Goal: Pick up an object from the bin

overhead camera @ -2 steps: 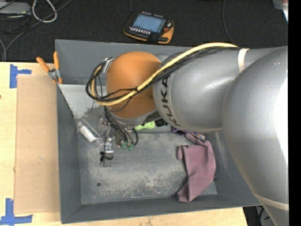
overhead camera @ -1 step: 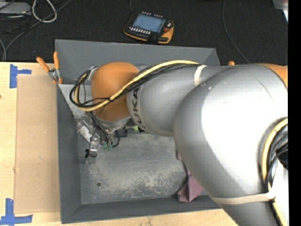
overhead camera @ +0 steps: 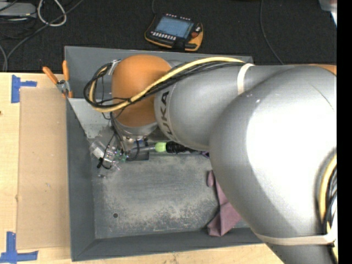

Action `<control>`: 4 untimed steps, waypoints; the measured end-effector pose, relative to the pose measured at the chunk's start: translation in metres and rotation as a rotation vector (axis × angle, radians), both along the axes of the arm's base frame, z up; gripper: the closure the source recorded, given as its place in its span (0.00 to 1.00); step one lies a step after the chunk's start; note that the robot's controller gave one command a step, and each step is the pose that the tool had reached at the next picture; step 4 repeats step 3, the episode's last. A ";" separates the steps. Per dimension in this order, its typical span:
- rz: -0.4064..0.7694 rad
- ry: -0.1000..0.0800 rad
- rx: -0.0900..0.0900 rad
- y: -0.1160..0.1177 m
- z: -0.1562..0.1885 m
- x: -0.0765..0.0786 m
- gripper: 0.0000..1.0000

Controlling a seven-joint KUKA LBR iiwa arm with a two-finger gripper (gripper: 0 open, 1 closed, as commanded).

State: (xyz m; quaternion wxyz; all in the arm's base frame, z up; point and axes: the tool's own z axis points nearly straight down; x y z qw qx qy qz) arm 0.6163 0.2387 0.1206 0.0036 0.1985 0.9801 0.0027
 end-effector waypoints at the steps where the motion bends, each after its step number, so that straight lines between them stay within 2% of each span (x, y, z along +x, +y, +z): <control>1: -0.097 0.011 -0.001 0.003 -0.022 0.004 0.00; 2: -0.071 0.004 0.000 0.000 -0.052 0.005 0.00; 3: -0.400 0.010 0.000 0.006 -0.052 -0.004 1.00; 4: -0.400 0.010 0.000 0.006 -0.052 -0.004 1.00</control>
Offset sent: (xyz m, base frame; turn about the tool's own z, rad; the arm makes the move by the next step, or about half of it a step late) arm 0.0059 0.0003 -0.0506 0.0708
